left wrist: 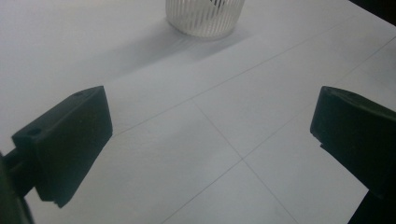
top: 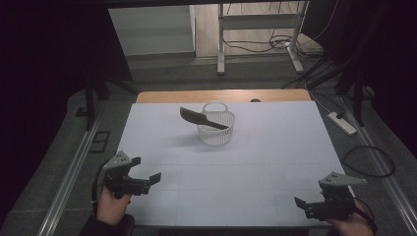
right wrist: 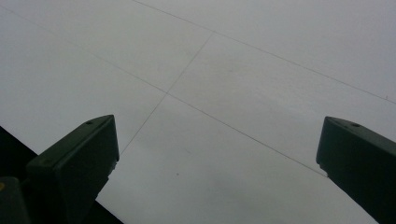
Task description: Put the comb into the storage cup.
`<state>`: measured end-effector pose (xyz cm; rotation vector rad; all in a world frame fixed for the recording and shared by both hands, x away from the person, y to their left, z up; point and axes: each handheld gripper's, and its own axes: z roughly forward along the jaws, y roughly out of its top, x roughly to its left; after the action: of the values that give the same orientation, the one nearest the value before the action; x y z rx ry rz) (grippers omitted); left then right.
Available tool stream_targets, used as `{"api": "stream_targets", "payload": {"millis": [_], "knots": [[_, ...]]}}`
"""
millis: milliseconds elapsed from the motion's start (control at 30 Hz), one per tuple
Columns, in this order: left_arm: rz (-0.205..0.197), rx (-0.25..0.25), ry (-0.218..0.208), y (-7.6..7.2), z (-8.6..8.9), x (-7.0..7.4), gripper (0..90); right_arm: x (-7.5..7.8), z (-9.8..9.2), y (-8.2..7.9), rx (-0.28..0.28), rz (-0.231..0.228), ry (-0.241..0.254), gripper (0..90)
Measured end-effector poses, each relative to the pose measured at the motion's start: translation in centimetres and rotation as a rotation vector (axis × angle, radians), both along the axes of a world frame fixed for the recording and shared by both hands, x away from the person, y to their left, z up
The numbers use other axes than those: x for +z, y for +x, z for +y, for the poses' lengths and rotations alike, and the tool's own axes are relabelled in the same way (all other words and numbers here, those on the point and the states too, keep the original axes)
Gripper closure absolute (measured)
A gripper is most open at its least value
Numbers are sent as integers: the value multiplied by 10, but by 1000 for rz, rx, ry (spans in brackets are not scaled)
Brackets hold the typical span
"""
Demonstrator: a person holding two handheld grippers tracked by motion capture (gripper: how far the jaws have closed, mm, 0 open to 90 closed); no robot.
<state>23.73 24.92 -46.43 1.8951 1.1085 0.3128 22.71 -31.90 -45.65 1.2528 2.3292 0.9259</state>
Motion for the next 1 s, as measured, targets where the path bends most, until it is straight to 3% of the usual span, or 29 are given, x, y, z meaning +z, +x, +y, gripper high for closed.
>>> {"api": "stream_targets", "payload": {"millis": [633,1000], "knots": [[12,34,8,-16,10,-4,0,0,-1,0,-12,1,0,0],[36,46,45,-21,11,-8,0,0,-1,0,-23,1,-1,0]]}}
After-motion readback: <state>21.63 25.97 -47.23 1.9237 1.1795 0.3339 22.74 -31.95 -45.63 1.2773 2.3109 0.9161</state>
